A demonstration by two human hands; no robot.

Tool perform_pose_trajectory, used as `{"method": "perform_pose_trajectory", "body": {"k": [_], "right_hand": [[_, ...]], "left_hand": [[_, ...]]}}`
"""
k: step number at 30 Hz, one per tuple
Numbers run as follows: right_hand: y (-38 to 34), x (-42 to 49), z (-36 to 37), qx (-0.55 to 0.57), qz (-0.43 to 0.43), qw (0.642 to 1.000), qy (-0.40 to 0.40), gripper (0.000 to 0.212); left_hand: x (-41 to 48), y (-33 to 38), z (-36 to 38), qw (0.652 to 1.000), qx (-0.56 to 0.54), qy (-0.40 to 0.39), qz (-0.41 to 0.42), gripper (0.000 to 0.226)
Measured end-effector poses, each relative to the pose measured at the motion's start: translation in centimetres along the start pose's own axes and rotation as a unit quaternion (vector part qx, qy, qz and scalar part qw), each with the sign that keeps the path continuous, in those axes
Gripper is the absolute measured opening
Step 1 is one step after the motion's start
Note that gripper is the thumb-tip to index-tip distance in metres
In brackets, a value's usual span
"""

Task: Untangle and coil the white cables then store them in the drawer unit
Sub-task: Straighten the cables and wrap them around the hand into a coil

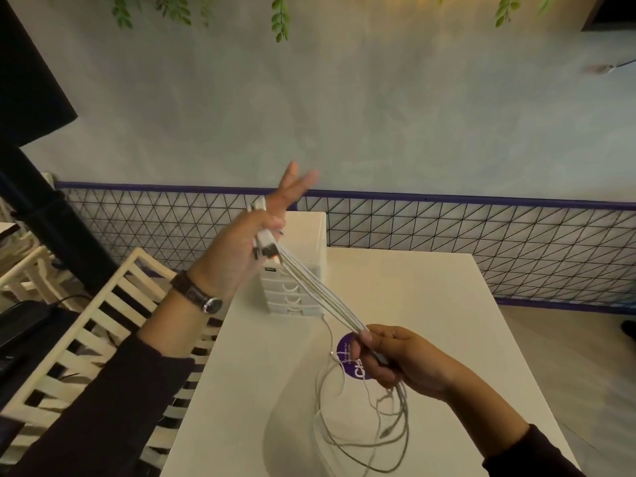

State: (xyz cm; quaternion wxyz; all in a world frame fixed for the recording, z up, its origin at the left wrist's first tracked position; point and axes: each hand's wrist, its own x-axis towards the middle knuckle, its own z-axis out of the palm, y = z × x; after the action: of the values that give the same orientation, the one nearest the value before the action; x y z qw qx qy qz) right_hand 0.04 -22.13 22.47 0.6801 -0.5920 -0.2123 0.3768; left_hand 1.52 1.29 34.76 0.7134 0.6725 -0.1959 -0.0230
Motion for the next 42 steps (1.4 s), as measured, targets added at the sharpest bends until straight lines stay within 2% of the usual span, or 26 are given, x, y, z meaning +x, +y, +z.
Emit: {"method": "perform_pose_trajectory", "body": {"k": [1, 2, 4, 8, 10, 11, 13, 17, 21, 22, 23, 24, 25, 26, 27, 28, 29, 31, 33, 35, 37, 39, 41, 42], "right_hand": [[0.0, -0.1, -0.2, 0.012, -0.005, 1.000, 0.008, 0.027], [-0.1, -0.1, -0.3, 0.022, -0.011, 1.000, 0.015, 0.025], [-0.4, -0.2, -0.4, 0.017, -0.015, 0.999, 0.029, 0.022], [-1.1, -0.7, -0.6, -0.026, 0.001, 0.998, 0.054, 0.023], [-1.4, -1.0, -0.7, -0.035, 0.006, 0.998, 0.057, 0.024], [-1.5, -1.2, -0.6, -0.036, 0.007, 0.998, 0.053, 0.024], [-1.7, -1.4, -0.3, -0.030, 0.015, 0.999, 0.039, 0.024], [-2.0, -1.5, 1.0, 0.001, 0.039, 0.999, -0.014, 0.023], [-2.8, -1.7, 1.7, 0.029, 0.067, 0.997, -0.008, 0.023], [-3.3, -1.9, 1.8, 0.005, 0.076, 0.997, 0.005, 0.025], [-3.7, -2.1, 1.8, -0.064, 0.081, 0.994, 0.027, 0.026], [-4.2, -2.2, 1.8, -0.178, 0.077, 0.979, 0.060, 0.024], [-4.7, -2.1, 1.6, -0.301, 0.061, 0.947, 0.094, 0.020], [-5.1, -2.0, 1.4, -0.391, 0.034, 0.912, 0.119, 0.017], [-5.5, -1.8, 1.0, -0.443, 0.004, 0.886, 0.135, 0.021], [-5.9, -1.6, 0.6, -0.458, -0.025, 0.878, 0.134, 0.026], [-6.2, -1.5, 0.1, -0.453, -0.050, 0.882, 0.117, 0.026], [-6.4, -0.8, -0.8, -0.390, -0.095, 0.913, 0.072, 0.020], [-6.3, -0.1, -1.4, -0.318, -0.125, 0.938, 0.050, 0.012], [-5.9, 0.8, -2.1, -0.252, -0.116, 0.961, 0.013, 0.012], [-5.4, 1.2, -2.2, -0.160, -0.072, 0.984, -0.035, 0.027], [-5.0, 1.5, -1.6, -0.028, -0.040, 0.997, -0.068, 0.028], [-4.2, 2.1, -1.0, 0.059, -0.036, 0.997, -0.037, 0.017], [-3.8, 2.2, -0.8, 0.050, -0.051, 0.997, 0.002, 0.014]], "left_hand": [[0.0, -0.1, 0.3, 0.994, 0.110, -0.023, 0.006, 0.056], [0.1, -0.4, 0.6, 0.970, 0.236, -0.062, 0.007, 0.061], [0.4, -1.2, 1.2, 0.889, 0.437, -0.136, 0.007, 0.074], [-0.7, -2.6, 2.0, 0.740, 0.628, -0.243, 0.000, 0.073], [-1.5, -3.4, 2.5, 0.671, 0.694, -0.263, 0.007, 0.072], [-1.8, -3.7, 2.8, 0.647, 0.715, -0.264, 0.003, 0.072], [-2.1, -4.1, 3.2, 0.624, 0.737, -0.260, -0.007, 0.071], [-1.8, -5.8, 3.7, 0.603, 0.762, -0.235, -0.007, 0.066], [-1.5, -7.8, 3.8, 0.594, 0.761, -0.259, -0.029, 0.051], [-1.6, -8.1, 3.9, 0.604, 0.748, -0.269, -0.052, 0.047], [-1.8, -8.3, 4.2, 0.630, 0.720, -0.277, -0.091, 0.045], [-2.1, -8.3, 4.5, 0.681, 0.660, -0.280, -0.149, 0.045], [-2.5, -8.1, 4.8, 0.751, 0.557, -0.276, -0.222, 0.044], [-2.8, -7.9, 5.1, 0.803, 0.436, -0.282, -0.292, 0.042], [-3.1, -7.6, 5.3, 0.824, 0.325, -0.310, -0.344, 0.039], [-3.4, -7.2, 5.5, 0.830, 0.230, -0.346, -0.372, 0.038], [-3.6, -7.0, 5.6, 0.829, 0.151, -0.376, -0.385, 0.038], [-3.7, -6.6, 5.3, 0.826, 0.009, -0.401, -0.397, 0.043], [-3.8, -6.5, 5.2, 0.821, -0.132, -0.393, -0.392, 0.043], [-3.9, -6.3, 5.3, 0.829, -0.239, -0.368, -0.347, 0.044], [-3.7, -6.4, 5.4, 0.824, -0.308, -0.356, -0.314, 0.044], [-3.3, -6.4, 5.8, 0.821, -0.346, -0.341, -0.301, 0.045], [-2.8, -6.5, 5.7, 0.820, -0.381, -0.312, -0.290, 0.044], [-2.6, -6.6, 5.6, 0.818, -0.405, -0.289, -0.288, 0.043]]}}
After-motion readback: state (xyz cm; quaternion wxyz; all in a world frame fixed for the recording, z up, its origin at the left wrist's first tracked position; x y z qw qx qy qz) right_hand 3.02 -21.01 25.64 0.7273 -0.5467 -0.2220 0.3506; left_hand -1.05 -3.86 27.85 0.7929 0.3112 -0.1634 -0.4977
